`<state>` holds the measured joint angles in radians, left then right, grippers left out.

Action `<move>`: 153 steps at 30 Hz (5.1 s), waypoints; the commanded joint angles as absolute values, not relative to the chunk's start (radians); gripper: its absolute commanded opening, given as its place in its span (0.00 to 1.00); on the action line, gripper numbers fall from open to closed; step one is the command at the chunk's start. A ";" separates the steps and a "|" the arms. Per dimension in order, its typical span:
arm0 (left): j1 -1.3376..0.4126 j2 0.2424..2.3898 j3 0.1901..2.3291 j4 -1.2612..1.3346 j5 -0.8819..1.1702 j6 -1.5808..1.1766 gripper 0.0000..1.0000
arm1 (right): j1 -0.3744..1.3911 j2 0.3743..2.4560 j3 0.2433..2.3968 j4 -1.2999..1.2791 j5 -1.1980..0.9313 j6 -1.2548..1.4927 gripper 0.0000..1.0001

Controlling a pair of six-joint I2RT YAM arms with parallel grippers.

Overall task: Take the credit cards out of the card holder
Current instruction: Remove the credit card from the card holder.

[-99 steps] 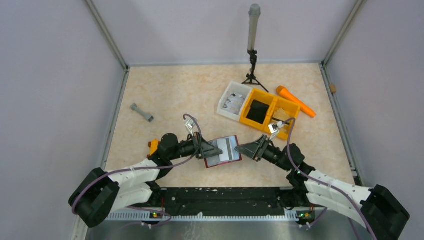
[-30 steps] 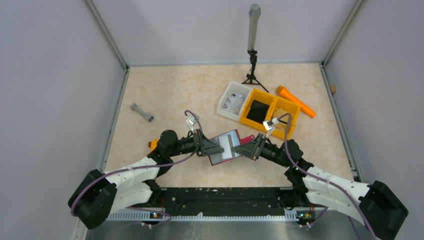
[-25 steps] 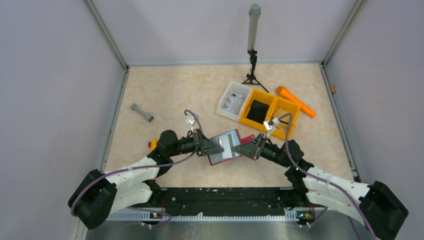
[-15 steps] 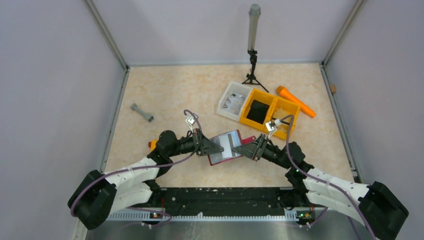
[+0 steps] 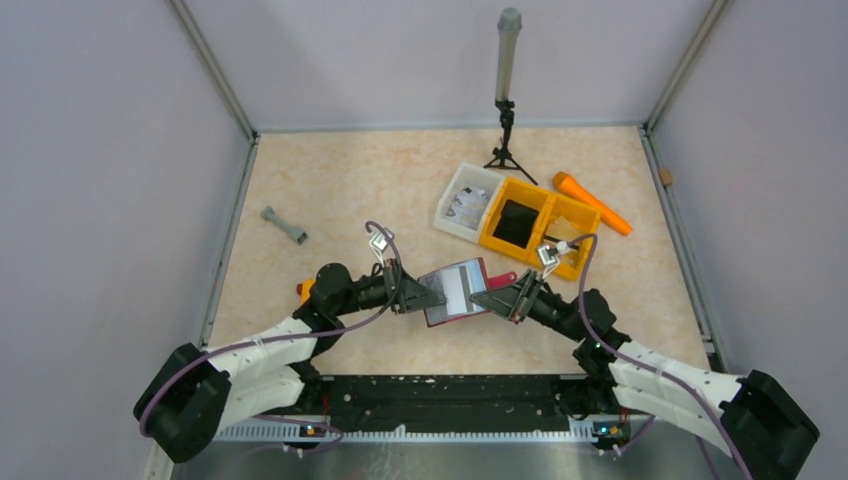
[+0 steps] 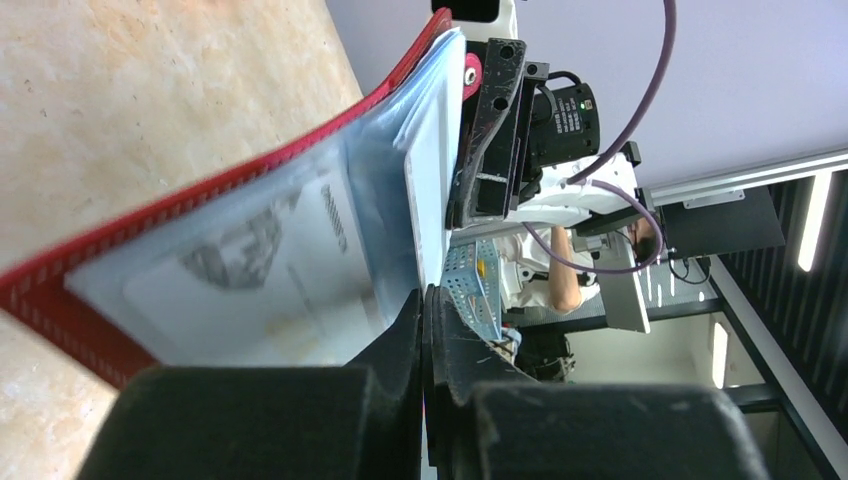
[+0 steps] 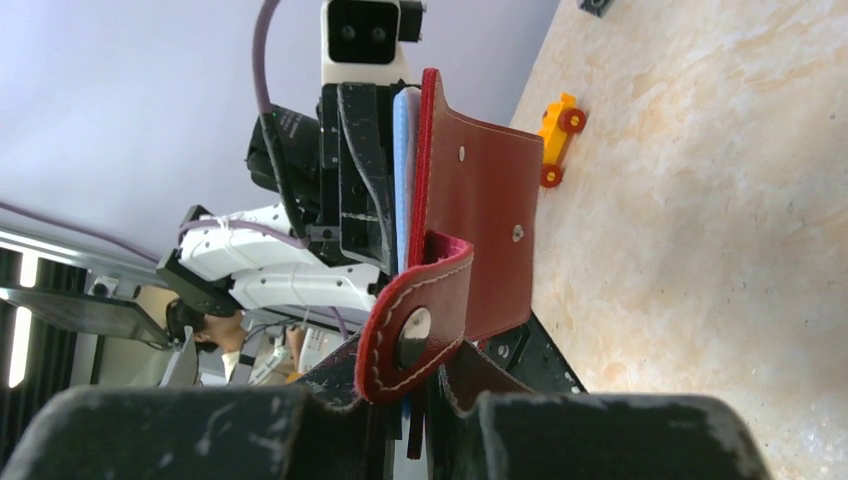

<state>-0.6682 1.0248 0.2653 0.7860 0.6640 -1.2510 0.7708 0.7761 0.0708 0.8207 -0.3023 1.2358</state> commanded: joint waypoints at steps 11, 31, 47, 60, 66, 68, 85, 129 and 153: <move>-0.657 1.010 0.267 0.823 0.672 -1.233 0.10 | 0.744 0.704 0.058 0.847 -0.263 1.243 0.00; -0.659 1.120 0.314 0.921 0.711 -1.280 0.28 | 0.744 0.814 0.066 0.956 -0.323 1.280 0.00; -0.659 1.111 0.281 0.977 0.715 -1.299 0.00 | 0.744 0.793 0.051 0.976 -0.314 1.280 0.45; -0.658 1.065 0.270 0.929 0.716 -1.281 0.00 | 0.743 0.770 0.034 0.968 -0.292 1.296 0.00; -0.658 1.031 0.260 0.890 0.699 -1.260 0.00 | 0.739 0.713 0.030 0.908 -0.276 1.288 0.00; -0.657 1.028 0.259 0.887 0.698 -1.260 0.00 | 0.738 0.695 0.034 0.883 -0.275 1.285 0.00; -0.658 1.096 0.294 0.922 0.740 -1.275 0.00 | 0.731 0.793 0.096 0.896 -0.349 1.250 0.29; -0.647 0.996 0.273 0.824 0.705 -1.232 0.00 | 0.727 0.585 0.060 0.625 -0.217 1.251 0.00; -0.539 0.948 0.459 0.238 0.695 -0.886 0.00 | 0.707 0.239 0.275 -0.248 0.042 0.968 0.00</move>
